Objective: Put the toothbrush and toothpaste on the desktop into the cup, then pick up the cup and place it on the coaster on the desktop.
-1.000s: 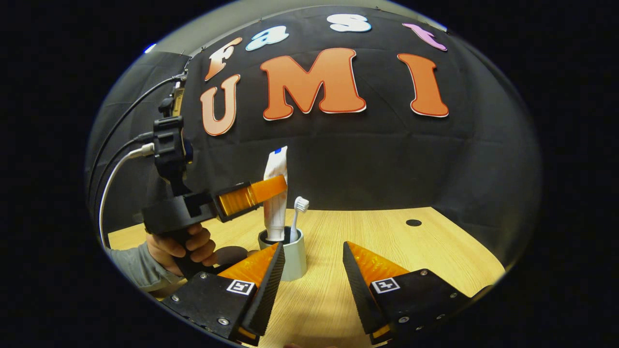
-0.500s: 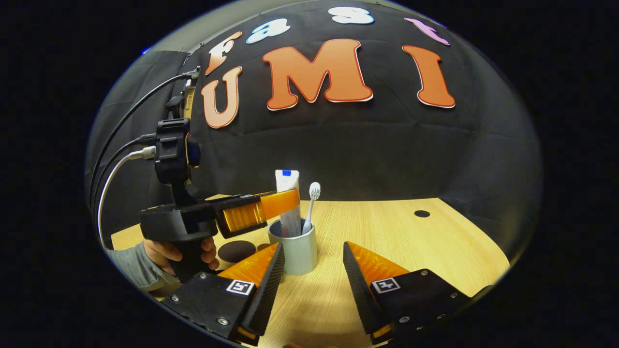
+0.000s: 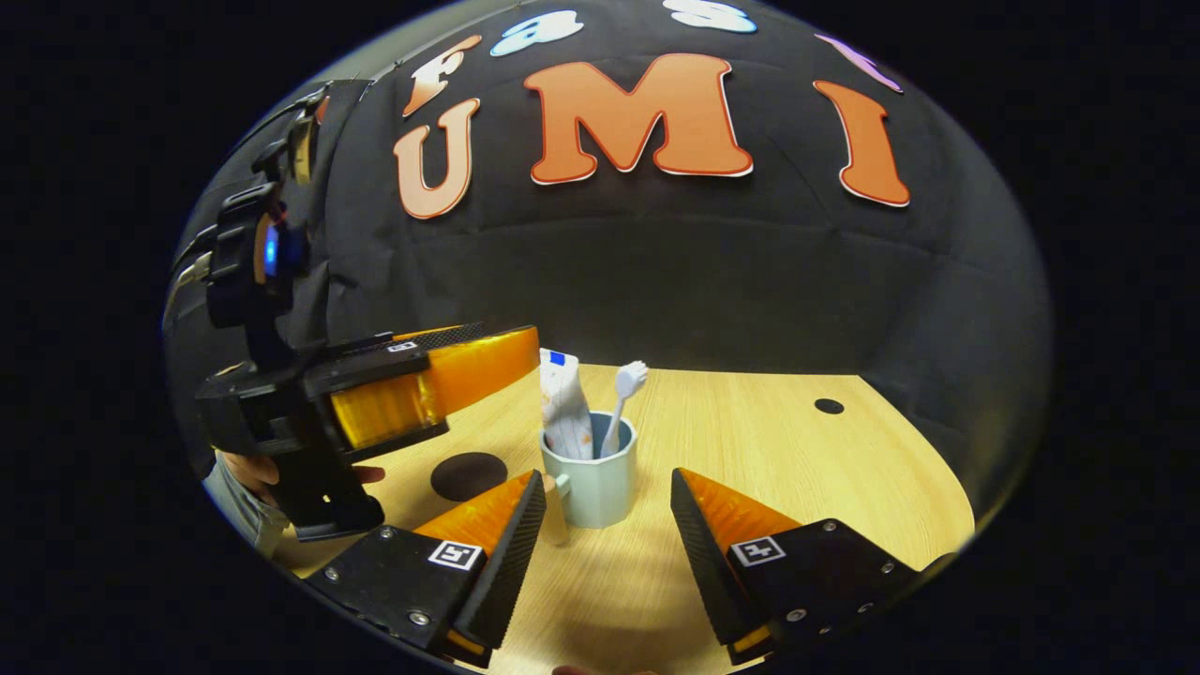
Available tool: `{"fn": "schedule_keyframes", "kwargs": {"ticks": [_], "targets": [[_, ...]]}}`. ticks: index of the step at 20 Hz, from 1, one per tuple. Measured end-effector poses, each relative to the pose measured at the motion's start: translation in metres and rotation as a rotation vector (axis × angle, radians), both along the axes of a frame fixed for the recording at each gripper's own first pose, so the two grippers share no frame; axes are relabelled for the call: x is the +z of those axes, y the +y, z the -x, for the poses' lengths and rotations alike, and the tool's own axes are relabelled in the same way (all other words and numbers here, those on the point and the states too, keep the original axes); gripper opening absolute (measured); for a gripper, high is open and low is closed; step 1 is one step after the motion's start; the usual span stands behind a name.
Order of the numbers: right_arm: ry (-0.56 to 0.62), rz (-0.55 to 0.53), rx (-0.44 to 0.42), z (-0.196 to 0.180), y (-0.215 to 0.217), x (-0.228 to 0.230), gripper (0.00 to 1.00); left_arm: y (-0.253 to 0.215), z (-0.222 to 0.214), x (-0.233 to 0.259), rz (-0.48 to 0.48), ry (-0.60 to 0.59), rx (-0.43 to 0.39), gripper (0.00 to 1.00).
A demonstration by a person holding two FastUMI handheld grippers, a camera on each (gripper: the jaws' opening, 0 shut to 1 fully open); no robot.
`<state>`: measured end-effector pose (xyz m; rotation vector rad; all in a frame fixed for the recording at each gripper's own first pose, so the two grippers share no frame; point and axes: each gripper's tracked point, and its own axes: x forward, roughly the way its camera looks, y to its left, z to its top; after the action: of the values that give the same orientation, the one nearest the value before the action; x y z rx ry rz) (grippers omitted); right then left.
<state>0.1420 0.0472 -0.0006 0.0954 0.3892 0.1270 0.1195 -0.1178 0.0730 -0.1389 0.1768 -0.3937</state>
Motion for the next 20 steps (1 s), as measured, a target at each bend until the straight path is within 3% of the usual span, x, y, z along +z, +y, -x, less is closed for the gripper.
{"fn": "schedule_keyframes", "kwargs": {"ticks": [2,8,11,12,13,20], "targets": [[0.046,0.015,-0.006,-0.004,0.004,-0.005,0.82,0.017,0.007,-0.002,-0.044,0.019,0.032,0.98],[0.182,0.021,-0.008,-0.021,0.021,-0.019,0.82,0.073,0.032,-0.009,-0.181,0.015,0.148,0.98],[0.279,0.039,-0.028,-0.026,0.023,-0.027,0.82,0.093,0.045,-0.011,-0.198,0.014,0.181,0.99],[0.312,0.039,-0.032,-0.028,0.024,-0.029,0.77,0.1,0.05,-0.012,-0.201,0.012,0.194,0.99],[0.348,0.038,-0.035,-0.029,0.023,-0.031,0.82,0.107,0.053,-0.012,-0.204,0.01,0.206,0.99],[0.558,0.065,-0.024,-0.04,0.022,-0.051,0.85,0.14,0.071,-0.024,-0.2,0.03,0.254,1.0]]}}
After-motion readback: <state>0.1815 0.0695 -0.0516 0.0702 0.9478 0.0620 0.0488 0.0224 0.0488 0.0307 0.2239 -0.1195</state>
